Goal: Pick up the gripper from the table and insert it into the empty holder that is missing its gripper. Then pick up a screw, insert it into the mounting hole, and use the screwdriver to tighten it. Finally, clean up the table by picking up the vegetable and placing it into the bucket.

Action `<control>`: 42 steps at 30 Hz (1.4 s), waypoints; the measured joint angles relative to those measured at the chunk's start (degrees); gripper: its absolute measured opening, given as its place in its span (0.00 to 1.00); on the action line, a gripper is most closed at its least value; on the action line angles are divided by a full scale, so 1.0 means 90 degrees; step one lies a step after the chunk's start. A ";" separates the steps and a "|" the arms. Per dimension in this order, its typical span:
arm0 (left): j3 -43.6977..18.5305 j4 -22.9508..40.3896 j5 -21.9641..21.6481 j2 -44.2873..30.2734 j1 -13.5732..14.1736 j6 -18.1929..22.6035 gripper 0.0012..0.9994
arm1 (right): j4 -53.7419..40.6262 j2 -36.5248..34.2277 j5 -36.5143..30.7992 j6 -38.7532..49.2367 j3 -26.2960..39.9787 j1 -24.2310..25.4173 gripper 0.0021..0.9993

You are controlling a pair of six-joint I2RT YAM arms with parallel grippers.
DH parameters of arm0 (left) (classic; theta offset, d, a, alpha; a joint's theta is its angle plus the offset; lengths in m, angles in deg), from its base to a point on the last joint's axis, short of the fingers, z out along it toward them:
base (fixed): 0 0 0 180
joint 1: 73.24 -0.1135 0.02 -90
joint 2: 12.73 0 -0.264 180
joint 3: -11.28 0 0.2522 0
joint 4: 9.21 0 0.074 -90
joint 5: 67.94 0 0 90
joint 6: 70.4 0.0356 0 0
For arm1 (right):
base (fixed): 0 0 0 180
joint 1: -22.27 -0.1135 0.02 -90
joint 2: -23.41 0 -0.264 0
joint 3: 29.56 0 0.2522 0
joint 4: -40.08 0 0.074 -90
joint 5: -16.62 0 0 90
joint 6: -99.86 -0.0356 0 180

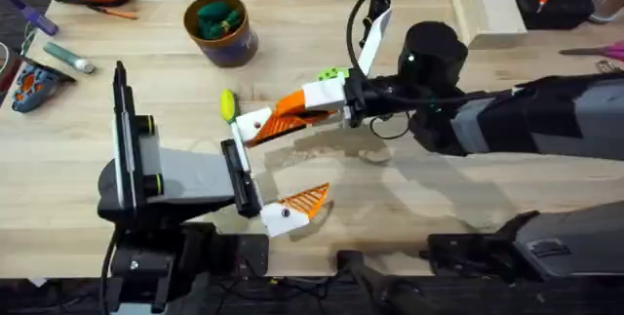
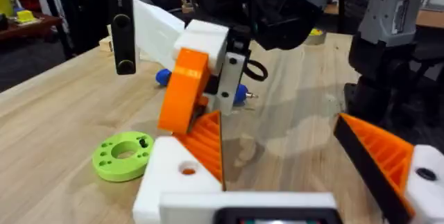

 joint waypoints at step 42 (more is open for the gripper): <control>0.0000 0.0003 0.0017 0.0000 0.0000 0.0001 0.99 | -0.4953 0.0903 -0.0090 0.2820 0.1169 0.1362 0.99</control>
